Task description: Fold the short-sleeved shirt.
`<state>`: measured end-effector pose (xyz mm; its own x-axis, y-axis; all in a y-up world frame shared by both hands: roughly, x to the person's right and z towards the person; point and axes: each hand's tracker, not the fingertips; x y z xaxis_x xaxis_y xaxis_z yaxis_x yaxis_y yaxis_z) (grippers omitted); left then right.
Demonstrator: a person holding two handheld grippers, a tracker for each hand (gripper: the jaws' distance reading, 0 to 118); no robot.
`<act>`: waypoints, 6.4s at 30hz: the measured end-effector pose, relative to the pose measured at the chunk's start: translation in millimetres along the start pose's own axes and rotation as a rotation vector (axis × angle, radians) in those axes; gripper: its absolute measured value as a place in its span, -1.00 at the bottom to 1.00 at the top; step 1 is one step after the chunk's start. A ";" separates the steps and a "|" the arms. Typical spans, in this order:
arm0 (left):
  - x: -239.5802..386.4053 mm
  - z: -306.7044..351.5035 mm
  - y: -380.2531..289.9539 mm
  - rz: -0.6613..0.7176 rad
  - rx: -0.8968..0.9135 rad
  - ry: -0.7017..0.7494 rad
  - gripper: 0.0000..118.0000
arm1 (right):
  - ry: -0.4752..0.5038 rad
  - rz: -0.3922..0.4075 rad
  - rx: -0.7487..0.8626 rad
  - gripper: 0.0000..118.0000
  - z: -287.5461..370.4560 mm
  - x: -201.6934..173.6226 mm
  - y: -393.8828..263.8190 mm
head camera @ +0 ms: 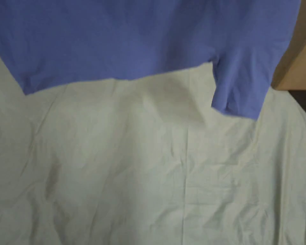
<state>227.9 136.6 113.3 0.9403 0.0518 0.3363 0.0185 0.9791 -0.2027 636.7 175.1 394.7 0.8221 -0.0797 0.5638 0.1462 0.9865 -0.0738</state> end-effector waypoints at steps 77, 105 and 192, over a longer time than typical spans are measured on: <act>-54.8 251.0 -431.5 -0.072 -0.012 -0.123 0.72 | -0.048 0.151 -0.062 0.99 289.6 -36.6 -438.2; -116.7 200.8 -520.4 -0.155 -0.856 -0.174 0.90 | 0.003 0.047 -0.208 -1.00 274.9 -34.2 -472.9; -60.5 231.9 -460.1 -0.119 -0.163 -0.119 -0.47 | -0.072 0.014 -0.080 -0.40 284.6 -12.4 -456.4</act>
<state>83.8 -271.4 399.5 0.8819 -0.0296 0.4705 0.1905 0.9353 -0.2982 403.1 -233.4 655.5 0.7833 -0.0528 0.6193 0.1807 0.9727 -0.1457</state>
